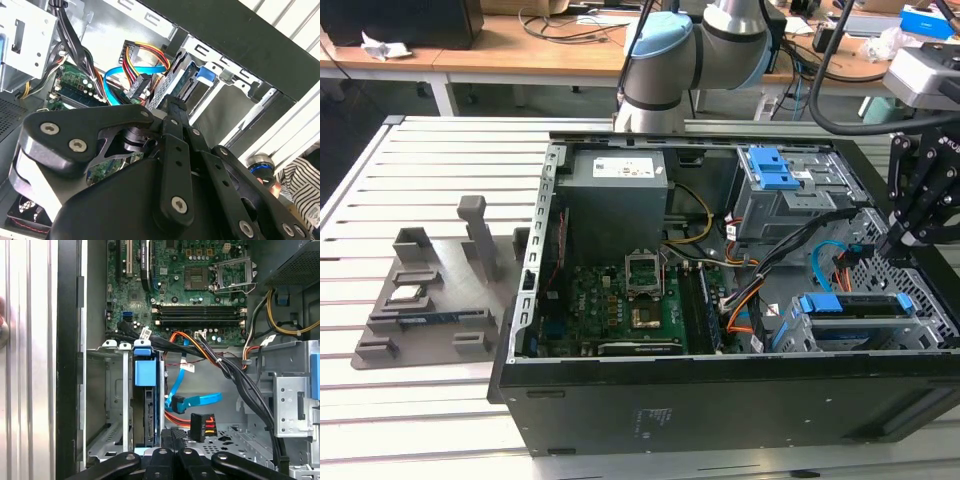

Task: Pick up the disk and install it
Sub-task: 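Insert the first disk wire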

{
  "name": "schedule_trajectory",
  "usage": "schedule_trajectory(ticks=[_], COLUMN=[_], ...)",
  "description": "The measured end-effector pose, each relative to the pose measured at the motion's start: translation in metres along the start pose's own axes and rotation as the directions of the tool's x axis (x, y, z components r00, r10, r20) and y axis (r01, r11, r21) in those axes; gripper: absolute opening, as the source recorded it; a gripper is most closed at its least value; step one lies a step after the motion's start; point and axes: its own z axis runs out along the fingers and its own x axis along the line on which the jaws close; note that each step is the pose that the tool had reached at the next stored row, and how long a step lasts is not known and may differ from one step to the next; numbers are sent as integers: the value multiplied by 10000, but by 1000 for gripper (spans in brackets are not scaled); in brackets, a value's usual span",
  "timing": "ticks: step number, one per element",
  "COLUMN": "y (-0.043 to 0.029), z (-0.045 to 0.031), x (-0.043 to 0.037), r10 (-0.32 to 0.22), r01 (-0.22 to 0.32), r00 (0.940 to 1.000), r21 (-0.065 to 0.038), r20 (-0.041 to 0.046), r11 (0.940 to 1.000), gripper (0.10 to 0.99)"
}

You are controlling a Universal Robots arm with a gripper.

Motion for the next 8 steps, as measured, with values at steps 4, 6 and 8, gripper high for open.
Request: schedule_trajectory(ticks=[4,6,8], y=[-1,0,0], z=[33,43,51], x=[-32,-46,-64], r10=[1,1,1], r01=[-1,-1,-1], r00=[10000,10000,10000], r21=[1,1,1], r20=[-4,-14,-24], r11=[10000,10000,10000], gripper=[106,106,106])
